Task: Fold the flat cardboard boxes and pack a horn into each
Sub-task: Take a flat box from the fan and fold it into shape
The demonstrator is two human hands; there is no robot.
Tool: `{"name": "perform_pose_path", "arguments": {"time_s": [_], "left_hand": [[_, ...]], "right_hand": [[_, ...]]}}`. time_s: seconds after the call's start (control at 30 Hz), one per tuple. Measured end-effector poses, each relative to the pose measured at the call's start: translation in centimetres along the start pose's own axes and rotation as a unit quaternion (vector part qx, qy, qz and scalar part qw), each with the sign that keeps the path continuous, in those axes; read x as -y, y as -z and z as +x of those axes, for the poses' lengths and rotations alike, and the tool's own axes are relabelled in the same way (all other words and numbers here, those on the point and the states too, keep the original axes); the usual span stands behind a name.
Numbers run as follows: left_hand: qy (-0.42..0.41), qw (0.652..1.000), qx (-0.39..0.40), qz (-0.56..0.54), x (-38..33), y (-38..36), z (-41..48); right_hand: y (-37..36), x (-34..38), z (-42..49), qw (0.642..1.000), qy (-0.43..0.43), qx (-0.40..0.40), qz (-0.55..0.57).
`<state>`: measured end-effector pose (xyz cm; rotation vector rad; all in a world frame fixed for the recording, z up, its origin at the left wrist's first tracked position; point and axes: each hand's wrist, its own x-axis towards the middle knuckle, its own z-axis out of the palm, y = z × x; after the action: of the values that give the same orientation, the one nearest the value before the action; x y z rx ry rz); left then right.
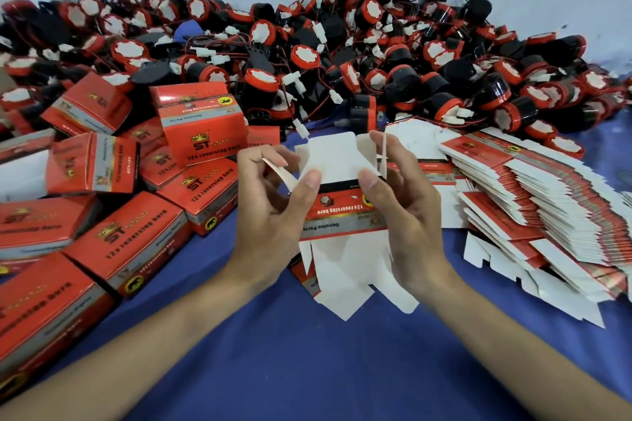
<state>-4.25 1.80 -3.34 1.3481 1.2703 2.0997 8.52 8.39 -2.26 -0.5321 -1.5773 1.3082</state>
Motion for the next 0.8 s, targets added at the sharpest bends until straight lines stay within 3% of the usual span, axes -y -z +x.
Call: {"name": "perform_pose_path", "arguments": {"time_s": [0.3, 0.6, 0.8], "left_hand": [[-0.011, 1.000, 0.002, 0.026, 0.0, -0.1, 0.1], [0.144, 0.984, 0.106, -0.017, 0.2, -0.1, 0.0], [0.137, 0.984, 0.110, -0.039, 0.3, 0.2, -0.1]], "right_hand": [[-0.4, -0.2, -0.1, 1.000, -0.004, -0.010, 0.002], [-0.7, -1.1, -0.4, 0.999, 0.024, -0.044, -0.007], [-0.7, -0.8, 0.0, 0.999, -0.006, -0.030, -0.028]]}}
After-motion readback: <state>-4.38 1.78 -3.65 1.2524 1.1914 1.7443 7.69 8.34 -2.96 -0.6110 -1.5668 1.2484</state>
